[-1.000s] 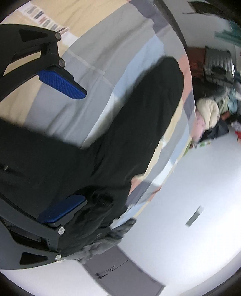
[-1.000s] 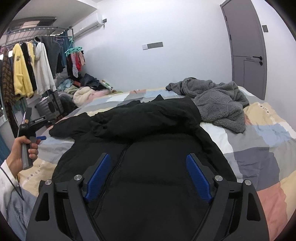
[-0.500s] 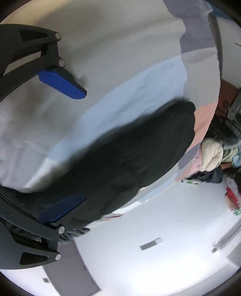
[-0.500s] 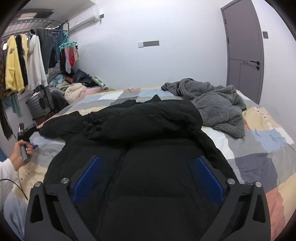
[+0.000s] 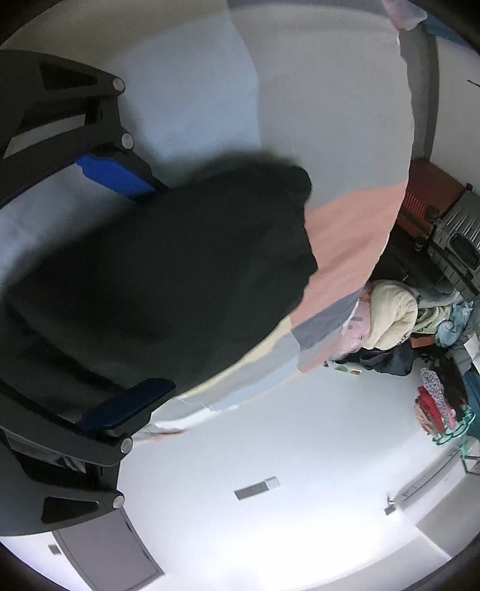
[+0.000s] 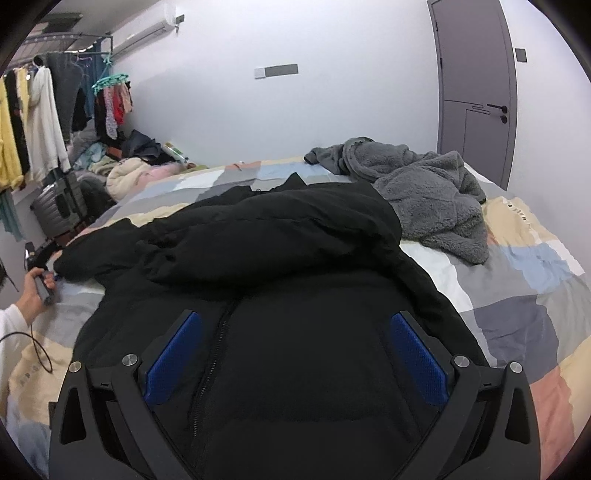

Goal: Fold large clothes
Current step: 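Reach the left tool to the other sleeve cuff and close on it, then lift the sleeve with the left tool and fold it over the jacket body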

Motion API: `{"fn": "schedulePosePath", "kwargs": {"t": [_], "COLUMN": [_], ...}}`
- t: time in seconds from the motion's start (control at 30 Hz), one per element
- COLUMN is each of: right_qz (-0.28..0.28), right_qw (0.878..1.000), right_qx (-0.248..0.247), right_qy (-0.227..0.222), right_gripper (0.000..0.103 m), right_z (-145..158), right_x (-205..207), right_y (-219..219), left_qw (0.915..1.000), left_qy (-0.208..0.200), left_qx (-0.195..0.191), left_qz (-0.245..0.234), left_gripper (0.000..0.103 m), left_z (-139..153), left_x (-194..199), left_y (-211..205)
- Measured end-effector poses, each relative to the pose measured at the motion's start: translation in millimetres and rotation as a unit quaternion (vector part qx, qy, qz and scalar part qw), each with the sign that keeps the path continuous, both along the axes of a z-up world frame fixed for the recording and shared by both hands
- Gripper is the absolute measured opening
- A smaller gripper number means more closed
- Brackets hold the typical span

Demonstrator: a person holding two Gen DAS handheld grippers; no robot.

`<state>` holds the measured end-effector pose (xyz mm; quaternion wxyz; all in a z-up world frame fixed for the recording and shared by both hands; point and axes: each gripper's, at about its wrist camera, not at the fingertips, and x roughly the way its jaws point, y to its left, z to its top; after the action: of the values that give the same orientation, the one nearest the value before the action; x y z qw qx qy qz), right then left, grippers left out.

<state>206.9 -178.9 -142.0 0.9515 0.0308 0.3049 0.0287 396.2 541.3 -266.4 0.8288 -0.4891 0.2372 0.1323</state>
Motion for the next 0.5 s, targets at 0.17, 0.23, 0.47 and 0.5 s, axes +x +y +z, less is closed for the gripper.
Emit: {"fn": "schedulePosePath", "kwargs": {"t": [0.17,0.23,0.47,0.5], "right_qz": [-0.003,-0.003,-0.018,-0.017], "right_qw": [1.0,1.0,1.0,1.0], "right_qx": [0.004,0.005,-0.01,-0.011], "right_qy": [0.011,0.011,0.004,0.003], "right_gripper": [0.103,0.103,0.103,0.103], "right_z": [-3,-2,6,6], "right_x": [7,7,1,0], "right_y": [-2,-3,-5,-6], "left_qw": [0.9998,0.9989,0.9974,0.9969], "left_qy": [0.009,0.033,0.03,0.029], "left_qx": [-0.007,0.02,0.066,0.072], "left_qz": [-0.018,-0.027,0.004,0.014], "left_gripper": [0.063,0.039,0.005,0.004], "left_z": [0,7,53,63], "left_x": [16,20,-10,-19], "left_y": [-7,-15,-24,-25]}}
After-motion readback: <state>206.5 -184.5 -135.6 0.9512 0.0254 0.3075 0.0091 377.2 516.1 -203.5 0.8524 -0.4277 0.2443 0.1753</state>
